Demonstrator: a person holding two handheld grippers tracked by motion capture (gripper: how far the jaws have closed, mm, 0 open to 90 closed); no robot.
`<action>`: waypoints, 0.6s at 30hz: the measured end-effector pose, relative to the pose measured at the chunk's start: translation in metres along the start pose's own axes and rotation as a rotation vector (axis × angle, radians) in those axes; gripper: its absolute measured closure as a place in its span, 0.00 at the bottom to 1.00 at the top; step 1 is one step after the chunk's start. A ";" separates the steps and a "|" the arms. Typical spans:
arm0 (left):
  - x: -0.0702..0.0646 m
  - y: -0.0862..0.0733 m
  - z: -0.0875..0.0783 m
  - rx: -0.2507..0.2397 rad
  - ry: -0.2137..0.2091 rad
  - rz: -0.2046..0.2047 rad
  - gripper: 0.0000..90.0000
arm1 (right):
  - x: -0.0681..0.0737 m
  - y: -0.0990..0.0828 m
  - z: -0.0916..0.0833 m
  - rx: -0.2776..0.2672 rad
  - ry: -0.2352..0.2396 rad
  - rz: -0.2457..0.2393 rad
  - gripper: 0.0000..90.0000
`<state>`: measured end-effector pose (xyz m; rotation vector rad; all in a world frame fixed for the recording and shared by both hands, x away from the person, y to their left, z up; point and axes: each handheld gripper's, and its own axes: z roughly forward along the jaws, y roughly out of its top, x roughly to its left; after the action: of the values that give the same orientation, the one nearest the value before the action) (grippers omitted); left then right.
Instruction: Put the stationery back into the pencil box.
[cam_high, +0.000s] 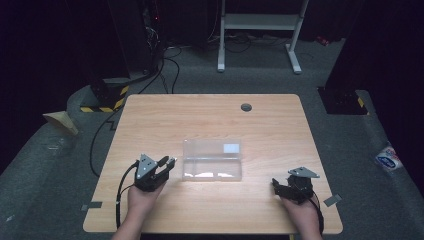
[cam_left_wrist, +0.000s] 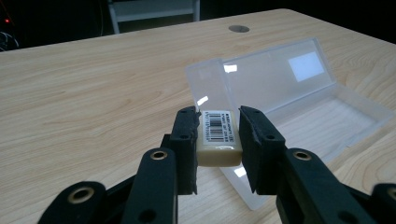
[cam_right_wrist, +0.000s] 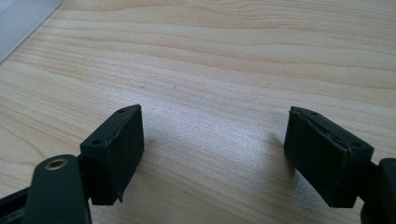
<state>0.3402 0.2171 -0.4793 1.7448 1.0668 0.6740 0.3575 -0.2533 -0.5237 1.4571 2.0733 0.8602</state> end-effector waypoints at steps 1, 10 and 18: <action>-0.002 0.000 0.001 0.000 0.003 0.002 0.75 | 0.000 0.000 0.000 0.000 0.000 0.000 0.22; -0.015 0.000 0.015 0.012 -0.036 0.000 0.75 | 0.000 0.000 0.000 0.000 -0.003 0.000 0.22; -0.023 0.000 0.024 0.024 -0.047 0.007 0.75 | 0.000 0.000 0.000 0.000 -0.002 0.002 0.22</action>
<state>0.3489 0.1864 -0.4880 1.7772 1.0413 0.6239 0.3570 -0.2531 -0.5237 1.4592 2.0708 0.8590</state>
